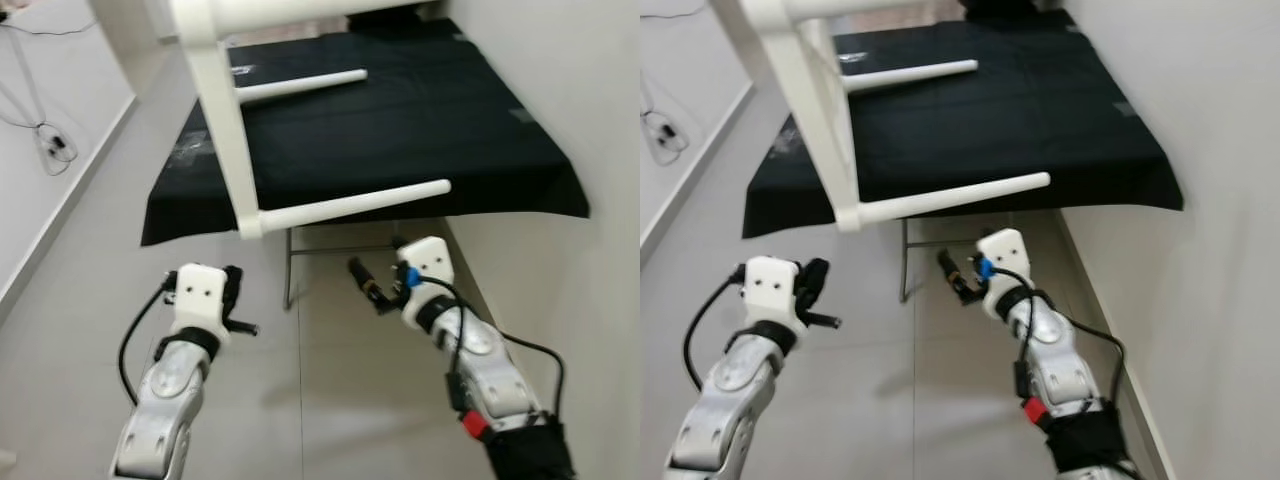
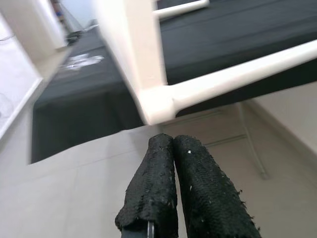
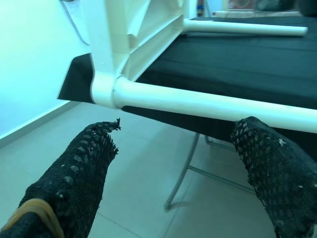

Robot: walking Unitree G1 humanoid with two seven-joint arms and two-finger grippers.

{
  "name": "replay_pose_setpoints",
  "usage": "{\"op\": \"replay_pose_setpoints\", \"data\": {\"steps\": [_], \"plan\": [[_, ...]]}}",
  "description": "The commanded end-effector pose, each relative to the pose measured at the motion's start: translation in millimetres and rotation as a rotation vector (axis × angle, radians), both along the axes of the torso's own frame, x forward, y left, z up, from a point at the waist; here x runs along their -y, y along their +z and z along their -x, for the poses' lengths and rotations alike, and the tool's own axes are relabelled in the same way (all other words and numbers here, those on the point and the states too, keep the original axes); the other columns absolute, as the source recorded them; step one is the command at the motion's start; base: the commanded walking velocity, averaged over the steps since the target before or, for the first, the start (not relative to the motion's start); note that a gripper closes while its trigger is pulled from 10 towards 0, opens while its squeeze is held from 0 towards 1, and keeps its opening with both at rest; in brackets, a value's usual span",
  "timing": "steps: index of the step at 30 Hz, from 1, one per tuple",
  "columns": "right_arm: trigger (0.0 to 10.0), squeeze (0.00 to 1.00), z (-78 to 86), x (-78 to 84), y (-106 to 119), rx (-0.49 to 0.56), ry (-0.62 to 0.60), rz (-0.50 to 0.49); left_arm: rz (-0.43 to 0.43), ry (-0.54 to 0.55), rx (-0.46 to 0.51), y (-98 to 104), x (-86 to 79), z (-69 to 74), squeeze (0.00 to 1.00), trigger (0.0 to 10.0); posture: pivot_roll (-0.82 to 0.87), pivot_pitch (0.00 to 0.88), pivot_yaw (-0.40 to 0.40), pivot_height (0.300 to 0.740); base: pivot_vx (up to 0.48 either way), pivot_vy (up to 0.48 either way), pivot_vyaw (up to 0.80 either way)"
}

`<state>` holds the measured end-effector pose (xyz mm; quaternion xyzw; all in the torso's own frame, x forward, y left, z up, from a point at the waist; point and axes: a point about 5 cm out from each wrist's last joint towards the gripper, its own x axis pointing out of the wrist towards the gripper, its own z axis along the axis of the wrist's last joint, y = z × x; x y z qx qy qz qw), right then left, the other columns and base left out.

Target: Building children table

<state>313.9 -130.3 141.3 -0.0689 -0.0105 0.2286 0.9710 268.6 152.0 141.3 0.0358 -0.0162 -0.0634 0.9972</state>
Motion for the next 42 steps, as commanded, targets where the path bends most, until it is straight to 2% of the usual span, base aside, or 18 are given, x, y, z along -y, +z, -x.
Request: {"op": "replay_pose_setpoints", "data": {"steps": [1, 18, 23, 28, 37, 42], "plan": [[10.0, 0.00, 0.3, 2.8, -3, 0.014, -0.011, 0.027, -0.009, 0.004, -0.007, -2, -0.5, -0.9, 0.00, 10.0, -0.06, 0.094, 0.068, 0.740, 0.266, 0.000, 0.80], [10.0, 0.00, -1.4, 3.7, -3, 0.007, -0.014, 0.015, -0.002, -0.018, 0.004, 0, 2.6, -3.8, 0.00, 10.0, -0.06, 0.096, 0.065, 0.740, 0.261, 0.000, 0.05], [10.0, 0.00, -1.8, 3.1, -3, 0.009, -0.006, 0.008, -0.009, -0.024, 0.020, 4, 3.9, -7.4, 0.00, 10.0, -0.06, 0.098, 0.063, 0.740, 0.000, 0.000, 0.00], [10.0, 0.00, -1.8, 3.3, -3, 0.008, -0.005, 0.010, -0.003, -0.009, 0.050, 12, 3.7, -13.2, 0.00, 10.0, -0.06, 0.101, 0.062, 0.740, 0.000, 0.000, 0.00], [10.0, 0.00, -1.6, 2.5, -3, 0.010, -0.003, 0.017, -0.005, 0.000, 0.081, 24, -0.8, -32.7, 0.00, 10.0, -0.06, 0.101, 0.062, 0.740, 0.000, 0.000, 0.00], [10.0, 0.00, -0.5, 2.3, -4, 0.009, -0.004, 0.018, -0.005, -0.010, 0.095, 27, 0.4, -36.1, 0.00, 10.0, -0.06, 0.093, 0.062, 0.740, 0.000, 0.000, 0.00]]}}
